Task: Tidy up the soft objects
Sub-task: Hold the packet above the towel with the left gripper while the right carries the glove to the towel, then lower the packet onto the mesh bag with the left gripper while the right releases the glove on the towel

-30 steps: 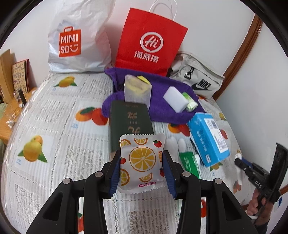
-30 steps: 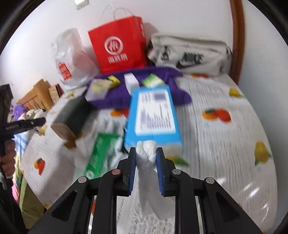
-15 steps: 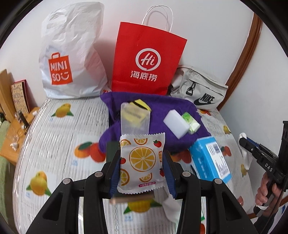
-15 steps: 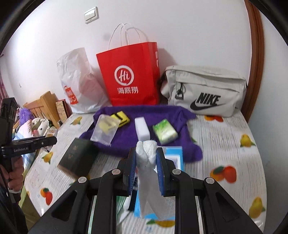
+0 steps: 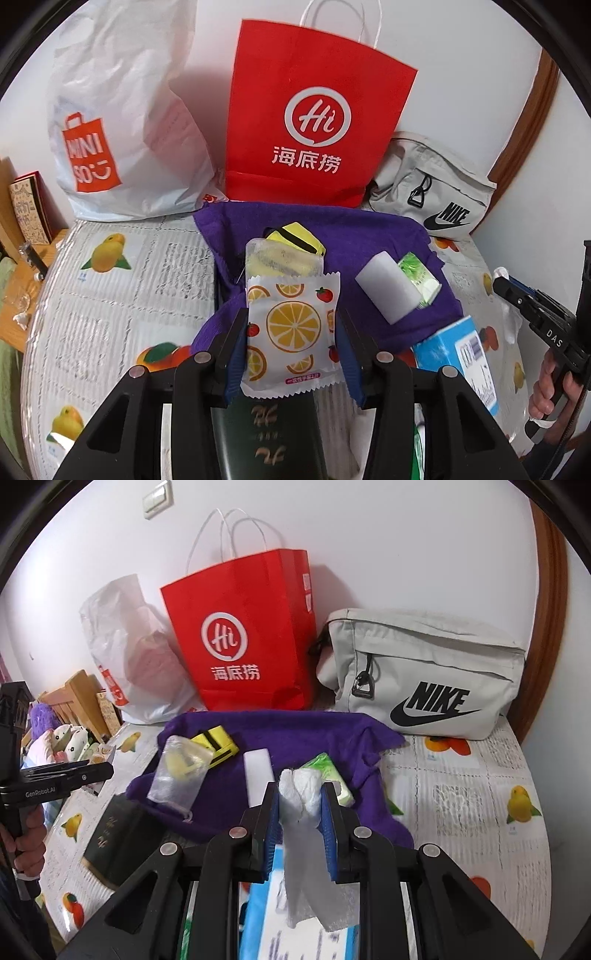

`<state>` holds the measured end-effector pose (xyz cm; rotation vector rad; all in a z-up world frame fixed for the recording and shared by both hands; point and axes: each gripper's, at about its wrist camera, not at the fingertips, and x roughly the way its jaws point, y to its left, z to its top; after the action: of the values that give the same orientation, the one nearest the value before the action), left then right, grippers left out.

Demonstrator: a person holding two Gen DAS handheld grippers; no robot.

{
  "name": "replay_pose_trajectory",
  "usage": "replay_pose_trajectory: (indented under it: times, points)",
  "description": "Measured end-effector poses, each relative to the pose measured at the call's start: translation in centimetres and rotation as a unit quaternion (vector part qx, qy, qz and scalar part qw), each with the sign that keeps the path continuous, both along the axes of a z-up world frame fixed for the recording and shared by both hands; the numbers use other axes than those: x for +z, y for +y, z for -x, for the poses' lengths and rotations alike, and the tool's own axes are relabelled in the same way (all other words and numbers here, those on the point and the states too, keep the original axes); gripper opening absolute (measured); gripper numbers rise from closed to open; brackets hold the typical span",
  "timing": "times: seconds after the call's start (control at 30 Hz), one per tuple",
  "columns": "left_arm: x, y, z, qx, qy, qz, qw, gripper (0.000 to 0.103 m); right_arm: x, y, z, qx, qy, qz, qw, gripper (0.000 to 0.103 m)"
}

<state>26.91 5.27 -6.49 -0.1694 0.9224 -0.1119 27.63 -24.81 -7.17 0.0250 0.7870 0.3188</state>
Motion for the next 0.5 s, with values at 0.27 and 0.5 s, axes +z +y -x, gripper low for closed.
replay_pose_trajectory:
  times: [0.27, 0.5]
  points:
    - [-1.9, -1.0, -3.0, -0.006, 0.016, -0.001, 0.9998, 0.043, -2.2, 0.6, -4.8, 0.016, 0.025, 0.006, 1.0, 0.022]
    - [-3.6, -1.6, -5.9, -0.006, 0.034, 0.003, 0.9994, 0.043, -4.4, 1.3, -7.9, 0.026, 0.059, -0.001, 0.998, 0.023]
